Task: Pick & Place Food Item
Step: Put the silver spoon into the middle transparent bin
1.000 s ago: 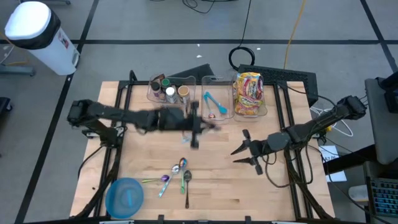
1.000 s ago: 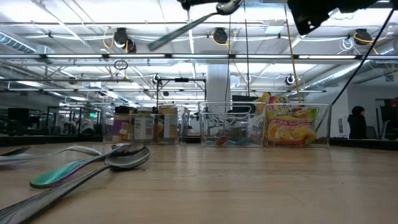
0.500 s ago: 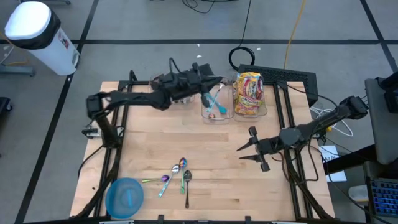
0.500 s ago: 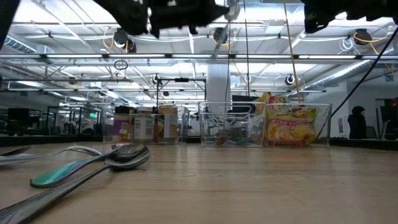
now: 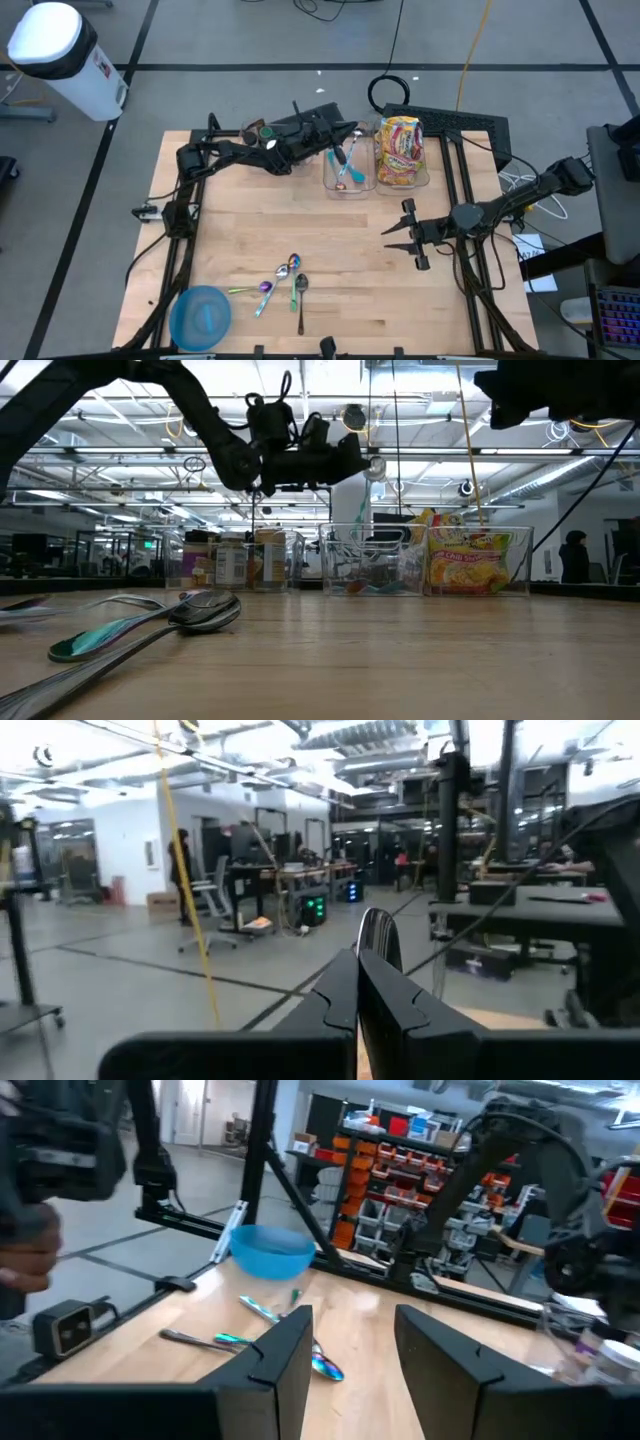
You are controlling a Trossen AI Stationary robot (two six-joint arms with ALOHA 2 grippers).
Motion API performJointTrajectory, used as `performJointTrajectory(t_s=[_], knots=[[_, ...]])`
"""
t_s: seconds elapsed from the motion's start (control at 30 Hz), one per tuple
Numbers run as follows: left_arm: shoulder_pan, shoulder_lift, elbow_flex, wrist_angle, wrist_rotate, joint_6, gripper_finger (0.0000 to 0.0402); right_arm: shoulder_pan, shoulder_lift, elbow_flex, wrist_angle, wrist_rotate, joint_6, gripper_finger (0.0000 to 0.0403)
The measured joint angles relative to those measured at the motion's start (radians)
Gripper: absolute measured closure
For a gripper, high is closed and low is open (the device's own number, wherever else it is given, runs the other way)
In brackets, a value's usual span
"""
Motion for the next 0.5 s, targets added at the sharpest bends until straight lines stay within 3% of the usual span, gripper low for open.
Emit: performJointTrajectory(t_s=[0.5], knots=[[-0.007,0.018,0.000,-0.098,-0.009,0.076,0.0385,-0.131,0.000,0.000,0.024,-0.004,-0.027,0.0268]])
